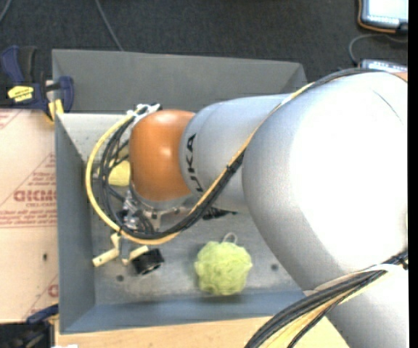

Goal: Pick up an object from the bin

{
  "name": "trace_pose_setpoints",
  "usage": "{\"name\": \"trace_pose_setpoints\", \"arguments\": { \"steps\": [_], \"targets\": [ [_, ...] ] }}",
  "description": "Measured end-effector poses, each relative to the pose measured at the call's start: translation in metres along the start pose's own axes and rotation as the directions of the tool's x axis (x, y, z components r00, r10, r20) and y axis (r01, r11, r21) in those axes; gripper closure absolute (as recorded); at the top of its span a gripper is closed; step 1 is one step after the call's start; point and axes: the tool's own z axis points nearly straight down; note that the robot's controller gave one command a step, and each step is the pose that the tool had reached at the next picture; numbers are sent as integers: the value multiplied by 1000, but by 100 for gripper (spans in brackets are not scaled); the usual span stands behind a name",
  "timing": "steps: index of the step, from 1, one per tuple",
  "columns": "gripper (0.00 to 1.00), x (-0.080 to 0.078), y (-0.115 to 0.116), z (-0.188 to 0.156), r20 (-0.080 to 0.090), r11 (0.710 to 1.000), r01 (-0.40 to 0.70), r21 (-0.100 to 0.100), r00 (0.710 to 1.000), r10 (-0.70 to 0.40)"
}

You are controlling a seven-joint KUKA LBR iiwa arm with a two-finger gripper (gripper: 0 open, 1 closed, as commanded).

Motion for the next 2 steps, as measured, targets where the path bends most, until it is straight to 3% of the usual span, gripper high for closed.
{"name": "trace_pose_setpoints", "arguments": {
  "steps": [1, 2],
  "targets": [
    [100, 0, 0, 0, -1, 1000, -1, 0, 1000, 1],
    [100, 4, -4, -42, -4, 1000, 5, 5, 1000, -5]
  ]
}}
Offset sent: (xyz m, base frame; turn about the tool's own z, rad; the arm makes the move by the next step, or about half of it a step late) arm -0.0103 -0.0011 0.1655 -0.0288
